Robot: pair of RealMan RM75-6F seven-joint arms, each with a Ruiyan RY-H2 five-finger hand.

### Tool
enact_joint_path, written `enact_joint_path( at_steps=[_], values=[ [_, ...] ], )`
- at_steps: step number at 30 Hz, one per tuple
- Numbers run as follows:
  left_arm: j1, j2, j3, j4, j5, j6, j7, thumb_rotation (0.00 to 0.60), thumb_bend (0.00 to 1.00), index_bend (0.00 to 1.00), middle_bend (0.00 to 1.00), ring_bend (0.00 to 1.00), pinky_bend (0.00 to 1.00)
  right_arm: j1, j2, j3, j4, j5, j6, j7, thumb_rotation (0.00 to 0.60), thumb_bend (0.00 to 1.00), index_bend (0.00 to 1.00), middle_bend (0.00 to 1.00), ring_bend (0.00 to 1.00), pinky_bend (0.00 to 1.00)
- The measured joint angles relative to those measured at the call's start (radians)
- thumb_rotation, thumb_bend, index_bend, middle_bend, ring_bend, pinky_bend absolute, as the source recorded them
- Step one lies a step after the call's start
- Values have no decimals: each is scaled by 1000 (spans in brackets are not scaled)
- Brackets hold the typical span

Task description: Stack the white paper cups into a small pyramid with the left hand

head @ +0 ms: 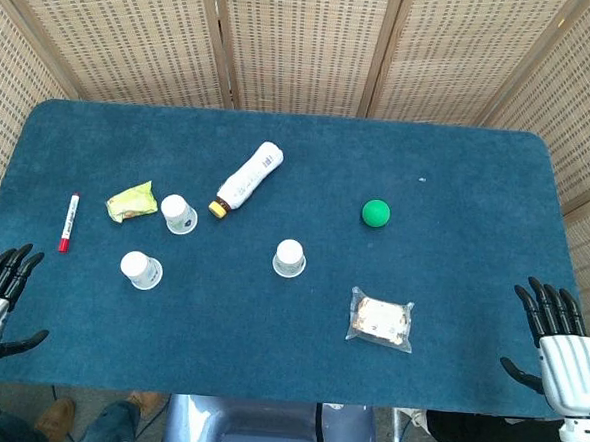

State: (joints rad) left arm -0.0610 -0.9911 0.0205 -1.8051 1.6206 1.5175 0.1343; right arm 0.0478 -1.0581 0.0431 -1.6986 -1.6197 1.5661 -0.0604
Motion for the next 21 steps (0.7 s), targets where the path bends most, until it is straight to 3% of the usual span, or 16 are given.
enact_joint_path(
  at_steps=[7,11,17,21],
  values=[
    [-5,-2,-3,0,-10,-14,4,600,0,0,0,0,0,2,0,0,-1,7,-8,0,600,0,0,0,0,0],
    [-36,-6,-16,6,-40,-71,10,600,0,0,0,0,0,2,2,-1,-3,7,-9,2,600,0,0,0,0,0],
    [-159,-13,-59,23,-154,-300,41,600,0,0,0,0,0,7,0,3,-2,25,-26,-1,600,0,0,0,0,0],
    [-284,-51,-88,96,-217,-489,76,600,0,0,0,0,0,12,-2,7,-2,40,-37,-9,600,0,0,0,0,0]
  ],
)
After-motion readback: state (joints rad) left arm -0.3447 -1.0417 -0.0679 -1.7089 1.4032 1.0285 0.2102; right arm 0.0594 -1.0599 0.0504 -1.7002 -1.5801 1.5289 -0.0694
